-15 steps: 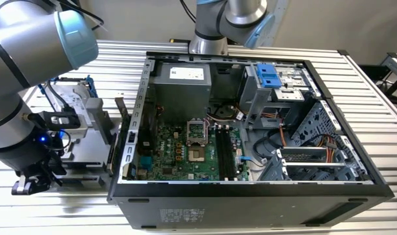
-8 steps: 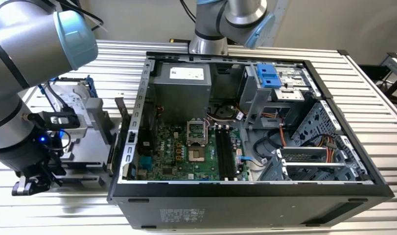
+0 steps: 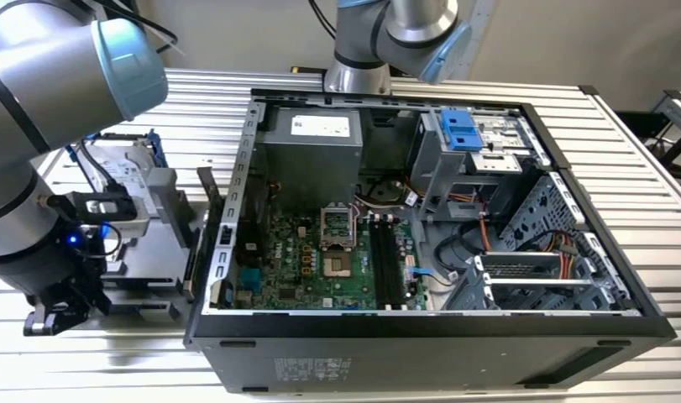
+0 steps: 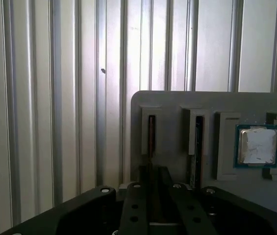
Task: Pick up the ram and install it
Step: 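Pick up the ram and move it above insertion slot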
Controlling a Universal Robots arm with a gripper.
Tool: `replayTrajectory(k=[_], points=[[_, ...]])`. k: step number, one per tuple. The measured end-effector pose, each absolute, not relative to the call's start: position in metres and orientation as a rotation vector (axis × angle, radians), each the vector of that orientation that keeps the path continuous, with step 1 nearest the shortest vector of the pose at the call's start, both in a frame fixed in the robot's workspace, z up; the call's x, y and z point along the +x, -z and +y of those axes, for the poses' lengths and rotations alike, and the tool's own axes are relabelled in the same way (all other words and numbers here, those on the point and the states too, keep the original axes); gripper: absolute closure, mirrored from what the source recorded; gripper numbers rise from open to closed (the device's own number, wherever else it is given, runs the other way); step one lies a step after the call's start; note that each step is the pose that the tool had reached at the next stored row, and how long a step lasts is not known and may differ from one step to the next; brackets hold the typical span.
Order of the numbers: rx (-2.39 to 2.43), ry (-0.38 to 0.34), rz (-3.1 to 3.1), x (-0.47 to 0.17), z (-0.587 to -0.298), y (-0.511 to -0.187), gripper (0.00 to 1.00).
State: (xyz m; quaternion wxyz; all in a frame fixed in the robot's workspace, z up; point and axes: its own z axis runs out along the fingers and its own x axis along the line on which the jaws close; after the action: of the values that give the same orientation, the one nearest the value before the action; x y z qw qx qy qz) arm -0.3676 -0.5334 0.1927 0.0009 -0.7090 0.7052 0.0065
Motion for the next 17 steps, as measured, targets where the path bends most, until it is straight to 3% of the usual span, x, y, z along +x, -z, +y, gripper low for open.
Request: replayTrajectory(k=[17], points=[[-2.226, -0.021, 2.214, -0.3677, -0.5353, -0.1947, 1.0]])
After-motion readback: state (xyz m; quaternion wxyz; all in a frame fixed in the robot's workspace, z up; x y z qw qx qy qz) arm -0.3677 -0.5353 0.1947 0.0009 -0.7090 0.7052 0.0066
